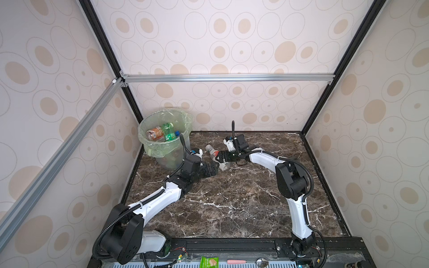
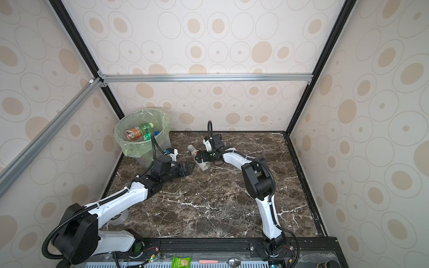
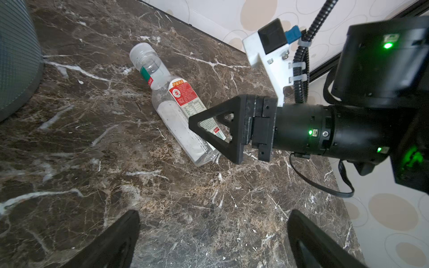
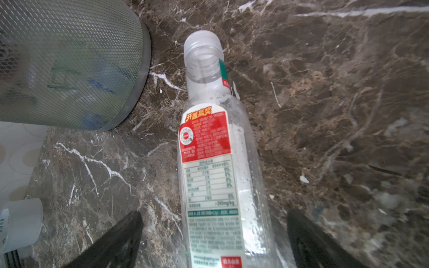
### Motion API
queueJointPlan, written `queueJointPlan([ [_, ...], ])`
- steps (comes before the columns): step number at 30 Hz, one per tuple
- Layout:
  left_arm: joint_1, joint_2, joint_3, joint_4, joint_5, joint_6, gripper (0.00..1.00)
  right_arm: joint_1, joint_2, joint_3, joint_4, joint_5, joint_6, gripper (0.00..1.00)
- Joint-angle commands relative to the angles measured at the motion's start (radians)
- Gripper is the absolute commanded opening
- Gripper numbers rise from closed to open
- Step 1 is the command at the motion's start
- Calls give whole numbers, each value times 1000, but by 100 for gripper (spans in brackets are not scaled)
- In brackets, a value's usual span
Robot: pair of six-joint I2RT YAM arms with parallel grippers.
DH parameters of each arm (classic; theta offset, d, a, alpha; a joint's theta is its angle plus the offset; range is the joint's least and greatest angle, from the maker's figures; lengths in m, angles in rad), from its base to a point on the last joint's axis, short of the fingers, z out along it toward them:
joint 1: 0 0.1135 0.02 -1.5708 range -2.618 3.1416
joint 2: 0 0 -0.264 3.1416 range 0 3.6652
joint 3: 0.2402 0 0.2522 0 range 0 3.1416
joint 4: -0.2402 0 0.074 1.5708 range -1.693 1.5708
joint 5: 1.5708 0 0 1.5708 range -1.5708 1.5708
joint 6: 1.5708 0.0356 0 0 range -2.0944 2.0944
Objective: Throw the plastic bottles in the bin
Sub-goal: Rotate the plastic bottle at the top-center of the table, then pick up the plastic bottle from the top-center of the table.
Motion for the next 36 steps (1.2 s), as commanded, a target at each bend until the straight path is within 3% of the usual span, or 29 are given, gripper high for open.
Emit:
queueJointPlan([
  [1, -7, -13, 17, -2, -19, 9, 99, 27, -21, -11, -21, 58, -43, 100],
  [6, -7, -24, 22, -9, -27, 12, 99, 52, 11, 23, -75, 136, -74, 98],
  [14, -8, -38, 12, -6, -31, 5, 99, 54, 46, 42, -108, 187, -61, 86],
  [22, -8, -36, 4, 6, -21, -8, 99, 54, 78, 85, -142, 168, -62, 76],
  [28, -8, -43, 1, 3, -25, -15, 99, 51, 63, 71, -139, 159, -57, 61],
  [36, -6, -22, 21, 22, -9, -22, 99, 46, -40, -47, -86, 117, -23, 57],
])
